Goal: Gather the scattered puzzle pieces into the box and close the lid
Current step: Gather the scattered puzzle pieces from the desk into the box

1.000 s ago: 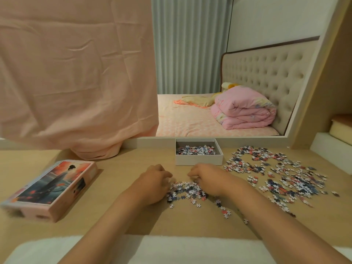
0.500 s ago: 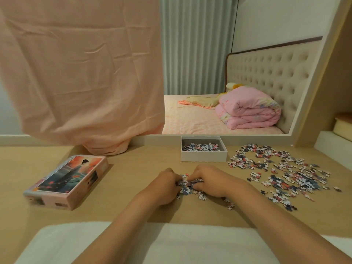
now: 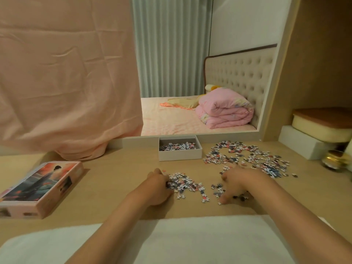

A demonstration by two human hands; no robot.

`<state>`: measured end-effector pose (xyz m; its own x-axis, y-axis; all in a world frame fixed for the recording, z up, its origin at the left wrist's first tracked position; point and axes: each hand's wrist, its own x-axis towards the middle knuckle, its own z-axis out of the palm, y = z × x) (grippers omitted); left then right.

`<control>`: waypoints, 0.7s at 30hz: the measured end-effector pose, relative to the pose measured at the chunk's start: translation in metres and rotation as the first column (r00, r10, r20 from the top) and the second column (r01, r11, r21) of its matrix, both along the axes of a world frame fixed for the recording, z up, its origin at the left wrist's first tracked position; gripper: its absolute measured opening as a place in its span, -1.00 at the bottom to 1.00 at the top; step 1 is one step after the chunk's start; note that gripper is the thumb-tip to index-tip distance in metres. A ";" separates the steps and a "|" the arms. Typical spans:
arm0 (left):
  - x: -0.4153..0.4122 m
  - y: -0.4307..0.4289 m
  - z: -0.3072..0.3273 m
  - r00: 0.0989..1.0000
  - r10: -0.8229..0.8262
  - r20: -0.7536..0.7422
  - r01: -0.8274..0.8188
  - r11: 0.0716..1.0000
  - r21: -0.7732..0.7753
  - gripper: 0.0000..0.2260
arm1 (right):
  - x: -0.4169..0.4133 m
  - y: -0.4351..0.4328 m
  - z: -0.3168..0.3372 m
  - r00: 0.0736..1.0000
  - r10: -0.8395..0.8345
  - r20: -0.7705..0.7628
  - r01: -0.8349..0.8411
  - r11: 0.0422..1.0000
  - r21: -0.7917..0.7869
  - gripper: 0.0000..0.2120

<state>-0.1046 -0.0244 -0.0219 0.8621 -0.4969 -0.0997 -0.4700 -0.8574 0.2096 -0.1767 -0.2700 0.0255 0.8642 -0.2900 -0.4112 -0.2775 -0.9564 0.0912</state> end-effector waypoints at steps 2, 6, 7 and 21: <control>-0.002 -0.014 -0.001 1.000 -0.022 0.008 0.023 0.999 -0.046 -0.70 | -0.003 -0.002 -0.008 0.999 0.002 0.048 -0.006 0.997 0.071 -0.17; -0.008 -0.034 -0.003 0.999 -0.048 0.011 0.049 0.986 -0.158 -0.58 | -0.005 0.006 -0.016 0.980 -0.035 0.195 -0.019 0.963 0.269 -0.43; -0.010 -0.037 -0.003 0.999 -0.045 0.002 0.045 0.984 -0.173 -0.48 | -0.004 0.010 -0.016 0.974 -0.029 0.224 -0.039 0.955 0.295 -0.48; 0.012 -0.006 -0.003 0.997 0.027 0.069 -0.017 0.989 -0.147 -0.18 | 0.013 0.024 -0.014 0.956 0.060 0.287 -0.163 0.923 0.349 -0.28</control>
<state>-0.0929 -0.0307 -0.0253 0.8754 -0.4822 0.0340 -0.4692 -0.8305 0.3002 -0.1637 -0.2456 0.0111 0.9737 -0.0587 -0.2202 -0.1315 -0.9339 -0.3325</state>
